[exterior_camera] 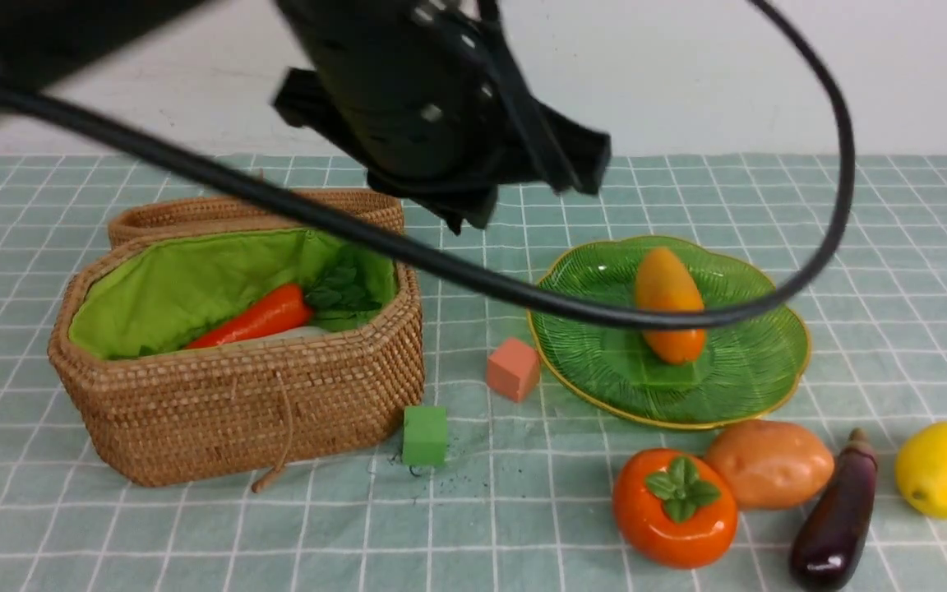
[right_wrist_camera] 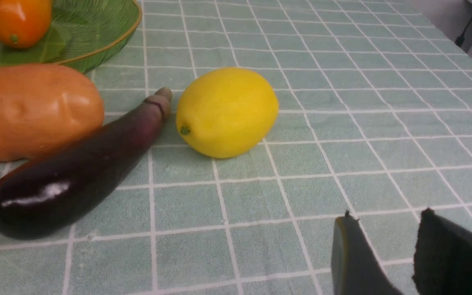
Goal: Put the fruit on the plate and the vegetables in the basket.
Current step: Use the right arm to grab a lemon and put it into the right plate
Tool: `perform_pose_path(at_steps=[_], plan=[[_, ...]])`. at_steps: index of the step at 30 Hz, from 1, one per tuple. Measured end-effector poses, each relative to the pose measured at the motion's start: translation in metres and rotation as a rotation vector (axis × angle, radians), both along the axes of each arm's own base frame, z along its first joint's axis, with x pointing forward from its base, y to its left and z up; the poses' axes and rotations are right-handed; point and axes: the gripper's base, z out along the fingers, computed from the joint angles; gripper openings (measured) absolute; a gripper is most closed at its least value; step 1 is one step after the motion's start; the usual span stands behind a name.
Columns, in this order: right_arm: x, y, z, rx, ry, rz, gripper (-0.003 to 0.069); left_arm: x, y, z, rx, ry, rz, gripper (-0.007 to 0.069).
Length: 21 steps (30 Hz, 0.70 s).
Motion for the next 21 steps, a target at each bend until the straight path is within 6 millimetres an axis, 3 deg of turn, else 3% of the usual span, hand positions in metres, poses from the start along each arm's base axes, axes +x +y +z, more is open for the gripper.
perform_pose_path(at_steps=[3,4,5,6,7,8,9,10,13,14,17,21], plan=[[0.0,0.0,0.0,0.0,0.0,0.0,0.0242,-0.05,0.048,0.026,-0.119,-0.019,0.031,-0.0013],[0.0,0.0,0.0,0.0,0.0,0.0,0.0242,-0.069,0.068,0.029,-0.157,-0.024,0.051,-0.0013],[0.0,0.0,0.0,0.0,0.0,0.0,0.0242,-0.072,0.071,0.029,-0.163,-0.023,0.054,-0.0013],[0.0,0.0,0.0,0.0,0.0,0.0,0.0242,-0.1,0.1,0.024,-0.217,-0.015,0.098,-0.0013],[0.0,0.0,0.0,0.0,0.0,0.0,0.0242,-0.104,0.103,0.027,-0.229,-0.025,0.097,-0.0013],[0.0,0.0,0.0,0.0,0.0,0.0,0.0242,-0.125,0.125,0.017,-0.278,-0.005,0.145,-0.0013],[0.0,0.0,0.0,0.0,0.0,0.0,0.0242,-0.13,0.131,0.008,-0.28,0.01,0.16,-0.0013],[0.0,0.0,0.0,0.0,0.0,0.0,0.0242,-0.153,0.154,-0.011,-0.34,0.034,0.21,-0.0013],[0.0,0.0,0.0,0.0,0.0,0.0,0.0242,-0.192,0.191,-0.05,-0.483,0.014,0.233,-0.0013],[0.0,0.0,0.0,0.0,0.0,0.0,0.0242,-0.194,0.193,-0.052,-0.495,0.005,0.228,-0.0013],[0.0,0.0,0.0,0.0,0.0,0.0,0.0242,-0.228,0.22,-0.088,-0.624,-0.033,0.155,-0.0013],[0.0,0.0,0.0,0.0,0.0,0.0,0.0242,-0.244,0.228,-0.103,-0.661,-0.036,0.089,-0.0013]])
